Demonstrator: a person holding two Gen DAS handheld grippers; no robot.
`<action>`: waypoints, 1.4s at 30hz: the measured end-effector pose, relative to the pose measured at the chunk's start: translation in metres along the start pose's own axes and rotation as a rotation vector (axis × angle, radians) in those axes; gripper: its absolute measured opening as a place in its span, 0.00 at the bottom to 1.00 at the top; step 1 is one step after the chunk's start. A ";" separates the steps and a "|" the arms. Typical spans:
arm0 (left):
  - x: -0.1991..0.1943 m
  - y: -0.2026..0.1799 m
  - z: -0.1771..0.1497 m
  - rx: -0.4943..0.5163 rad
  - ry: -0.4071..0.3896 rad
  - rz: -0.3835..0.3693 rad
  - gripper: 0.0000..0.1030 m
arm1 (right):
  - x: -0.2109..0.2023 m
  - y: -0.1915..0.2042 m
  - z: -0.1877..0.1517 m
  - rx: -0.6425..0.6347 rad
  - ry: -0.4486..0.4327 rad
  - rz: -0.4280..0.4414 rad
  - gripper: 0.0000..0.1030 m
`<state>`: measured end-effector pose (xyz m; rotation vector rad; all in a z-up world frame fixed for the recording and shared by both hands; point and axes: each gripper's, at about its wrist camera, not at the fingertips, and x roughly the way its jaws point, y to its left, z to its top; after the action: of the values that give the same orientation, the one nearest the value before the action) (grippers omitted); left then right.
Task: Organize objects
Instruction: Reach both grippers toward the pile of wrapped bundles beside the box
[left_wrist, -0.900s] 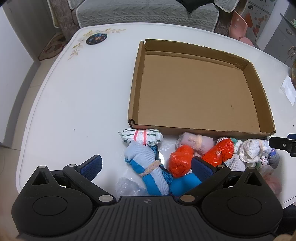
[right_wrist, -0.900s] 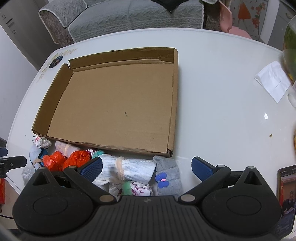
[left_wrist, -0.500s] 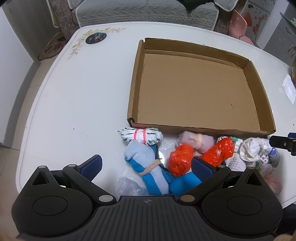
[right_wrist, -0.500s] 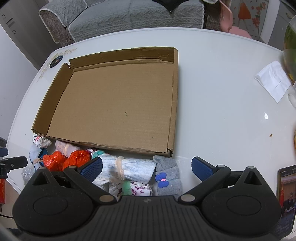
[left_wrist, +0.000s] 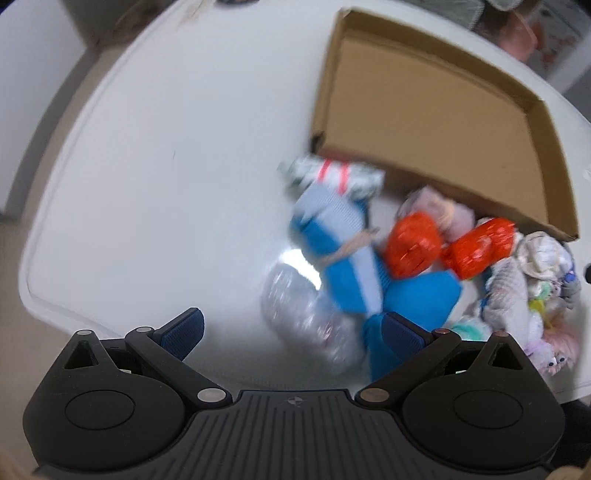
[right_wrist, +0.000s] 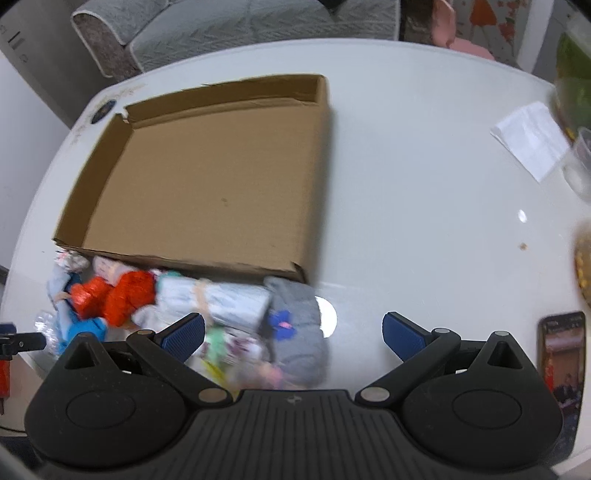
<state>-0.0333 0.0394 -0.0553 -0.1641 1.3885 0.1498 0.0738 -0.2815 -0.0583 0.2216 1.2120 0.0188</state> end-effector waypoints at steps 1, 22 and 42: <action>0.004 0.001 0.000 -0.012 0.011 0.003 0.99 | 0.001 -0.003 -0.001 0.006 0.005 -0.007 0.99; 0.038 -0.009 0.002 -0.012 0.010 0.075 0.94 | 0.052 0.009 -0.013 -0.056 0.132 -0.003 0.46; 0.011 -0.054 0.024 0.001 -0.084 0.020 0.41 | 0.035 0.016 -0.037 -0.093 0.067 0.015 0.28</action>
<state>0.0029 -0.0085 -0.0606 -0.1413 1.3072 0.1708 0.0535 -0.2548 -0.1003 0.1501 1.2726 0.0961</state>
